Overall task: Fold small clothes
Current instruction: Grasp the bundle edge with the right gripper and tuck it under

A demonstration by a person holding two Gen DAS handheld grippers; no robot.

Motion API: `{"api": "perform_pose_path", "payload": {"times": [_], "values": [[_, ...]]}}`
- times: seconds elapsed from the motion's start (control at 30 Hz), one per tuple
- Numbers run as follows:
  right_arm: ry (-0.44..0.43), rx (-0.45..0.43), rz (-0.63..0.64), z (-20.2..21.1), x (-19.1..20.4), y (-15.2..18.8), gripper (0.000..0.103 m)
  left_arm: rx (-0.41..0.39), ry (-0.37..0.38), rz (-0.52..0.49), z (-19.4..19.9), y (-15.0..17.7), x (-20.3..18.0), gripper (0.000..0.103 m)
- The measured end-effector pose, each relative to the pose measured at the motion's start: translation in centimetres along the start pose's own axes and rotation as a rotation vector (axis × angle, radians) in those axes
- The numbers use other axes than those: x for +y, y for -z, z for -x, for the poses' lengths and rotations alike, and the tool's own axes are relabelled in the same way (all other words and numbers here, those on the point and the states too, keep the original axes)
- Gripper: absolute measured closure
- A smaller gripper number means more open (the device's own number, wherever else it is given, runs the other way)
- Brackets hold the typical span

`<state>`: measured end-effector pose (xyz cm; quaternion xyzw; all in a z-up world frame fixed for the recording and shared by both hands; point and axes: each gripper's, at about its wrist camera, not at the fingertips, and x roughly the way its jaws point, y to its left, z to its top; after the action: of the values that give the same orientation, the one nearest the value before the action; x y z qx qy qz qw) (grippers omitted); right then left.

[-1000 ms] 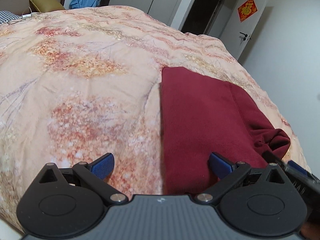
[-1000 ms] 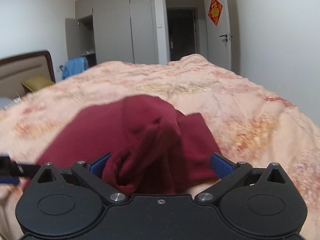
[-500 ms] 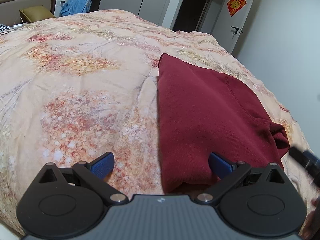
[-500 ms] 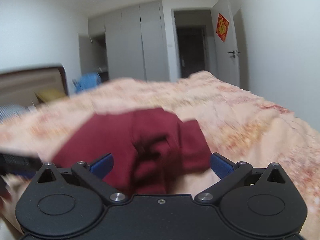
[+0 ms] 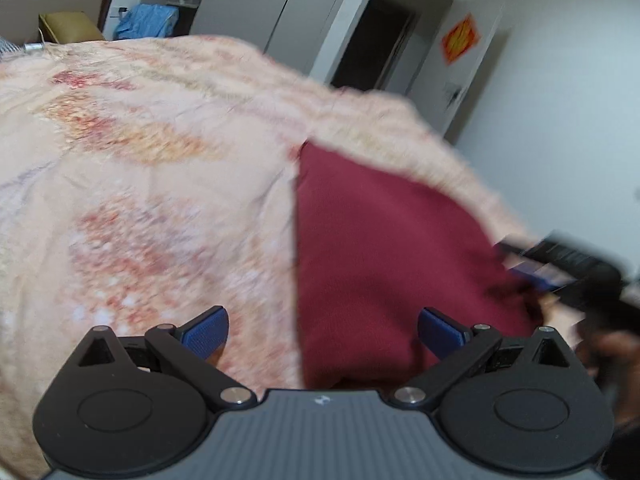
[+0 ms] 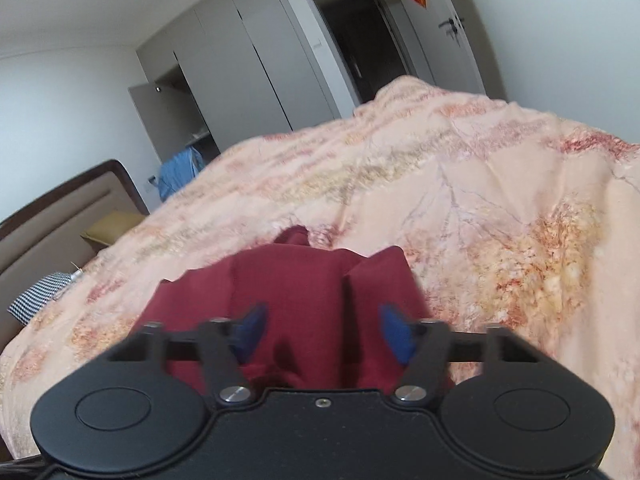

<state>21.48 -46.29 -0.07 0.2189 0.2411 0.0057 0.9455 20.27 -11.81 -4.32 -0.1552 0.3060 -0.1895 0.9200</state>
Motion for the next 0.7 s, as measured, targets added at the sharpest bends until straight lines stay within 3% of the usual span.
{"api": "perform_pose_path", "payload": {"times": [0.13, 0.2, 0.3, 0.37, 0.53, 0.7], "values": [[-0.017, 0.054, 0.025, -0.9, 0.2, 0.5, 0.055, -0.019, -0.019, -0.020, 0.0, -0.5, -0.3, 0.000], [-0.027, 0.067, 0.026, -1.3, 0.1, 1.0, 0.067, 0.013, -0.043, -0.009, -0.6, -0.4, -0.2, 0.000], [-0.035, 0.030, 0.089, -0.9, 0.5, 0.8, 0.095, 0.066, -0.031, 0.013, -1.3, -0.1, 0.2, 0.000], [-0.036, -0.011, 0.145, -0.1, 0.9, 0.1, 0.097, 0.062, -0.035, -0.005, -1.3, 0.0, -0.2, 0.000], [0.005, -0.090, 0.175, 1.6, -0.2, -2.5, 0.098, 0.052, 0.036, -0.006, -0.9, -0.3, -1.1, 0.000], [0.075, 0.002, 0.170, -0.7, -2.6, -1.2, 0.098, 0.105, 0.066, 0.038, -2.0, 0.3, -1.0, 0.000]]}}
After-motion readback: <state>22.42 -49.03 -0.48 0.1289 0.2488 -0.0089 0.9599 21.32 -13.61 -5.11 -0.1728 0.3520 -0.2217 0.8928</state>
